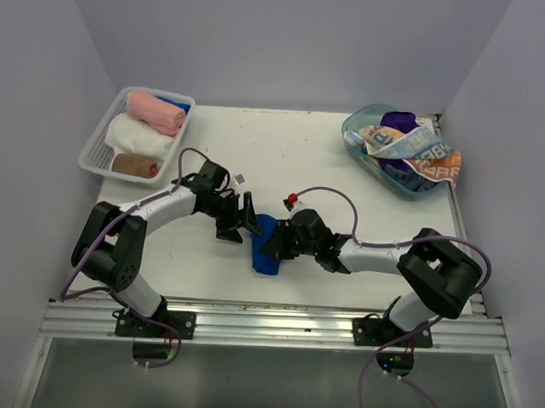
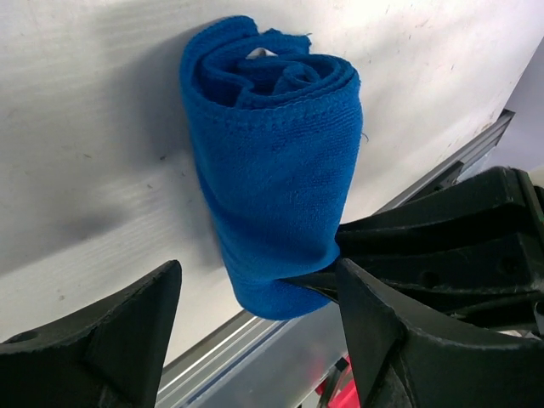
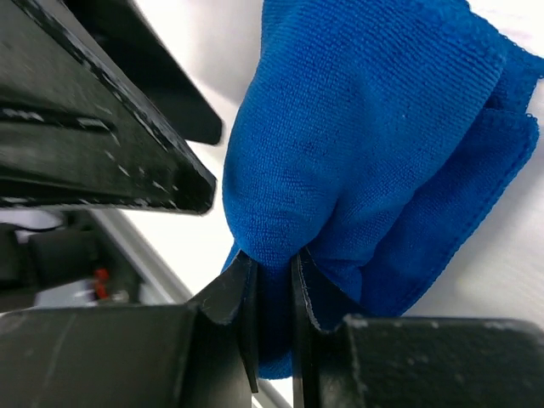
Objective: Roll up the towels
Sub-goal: Roll the towel
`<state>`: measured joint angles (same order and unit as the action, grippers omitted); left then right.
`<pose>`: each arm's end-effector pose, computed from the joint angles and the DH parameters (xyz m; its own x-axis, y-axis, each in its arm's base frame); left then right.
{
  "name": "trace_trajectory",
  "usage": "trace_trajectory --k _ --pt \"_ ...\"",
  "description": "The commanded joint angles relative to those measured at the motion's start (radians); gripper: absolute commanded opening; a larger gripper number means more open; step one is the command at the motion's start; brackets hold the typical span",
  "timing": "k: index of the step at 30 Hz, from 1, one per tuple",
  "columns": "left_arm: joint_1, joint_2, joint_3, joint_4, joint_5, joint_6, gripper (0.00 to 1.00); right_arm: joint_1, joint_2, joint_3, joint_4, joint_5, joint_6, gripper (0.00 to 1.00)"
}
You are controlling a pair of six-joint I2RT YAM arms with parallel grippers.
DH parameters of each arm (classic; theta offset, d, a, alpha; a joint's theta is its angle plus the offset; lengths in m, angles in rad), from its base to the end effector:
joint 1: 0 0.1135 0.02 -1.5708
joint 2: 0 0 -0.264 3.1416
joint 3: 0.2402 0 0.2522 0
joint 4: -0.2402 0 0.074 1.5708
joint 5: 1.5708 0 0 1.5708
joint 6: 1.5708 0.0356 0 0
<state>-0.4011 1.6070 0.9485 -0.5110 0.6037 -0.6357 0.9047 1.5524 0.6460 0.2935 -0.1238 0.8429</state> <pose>0.2686 -0.1359 0.1798 -0.9940 -0.1094 -0.0040 -0.0803 0.7536 -0.6524 0.1837 0.2408 0.1587 -0.8656 0.0976 -0.4912 -0.2952 0.6928 0.6579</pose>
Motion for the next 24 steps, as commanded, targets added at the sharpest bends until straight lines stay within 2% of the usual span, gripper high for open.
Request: trace_trajectory --k 1,5,10,13,14,16,17,19,20,24 --pt "-0.013 0.002 -0.028 0.089 0.064 -0.024 0.76 -0.01 0.047 -0.063 0.223 -0.138 0.143 0.0" --pt "-0.018 0.025 -0.05 0.111 0.067 -0.022 0.74 -0.018 0.084 -0.097 0.34 -0.178 0.188 0.0" --pt "-0.03 0.07 -0.051 0.138 0.068 -0.025 0.69 -0.018 0.106 -0.117 0.366 -0.186 0.211 0.0" --pt "-0.038 0.086 -0.04 0.143 0.067 -0.032 0.58 -0.018 0.097 -0.114 0.305 -0.174 0.197 0.0" --pt "-0.039 0.087 -0.033 0.14 0.065 -0.035 0.49 -0.018 0.077 -0.099 0.267 -0.168 0.185 0.09" --pt "-0.039 0.079 -0.024 0.123 0.044 -0.041 0.41 -0.018 0.039 -0.062 0.14 -0.12 0.11 0.23" --pt "-0.039 0.071 -0.016 0.12 0.033 -0.042 0.34 -0.018 0.016 -0.022 0.008 -0.1 0.082 0.37" --pt "-0.039 0.048 -0.011 0.101 0.001 -0.055 0.29 -0.02 -0.063 0.016 -0.117 -0.027 0.003 0.51" --pt "-0.039 0.042 -0.008 0.098 -0.007 -0.058 0.26 -0.017 -0.09 0.059 -0.236 0.001 -0.025 0.6" --pt "-0.039 0.024 -0.011 0.091 -0.025 -0.082 0.24 -0.003 -0.17 0.184 -0.506 0.128 -0.155 0.68"
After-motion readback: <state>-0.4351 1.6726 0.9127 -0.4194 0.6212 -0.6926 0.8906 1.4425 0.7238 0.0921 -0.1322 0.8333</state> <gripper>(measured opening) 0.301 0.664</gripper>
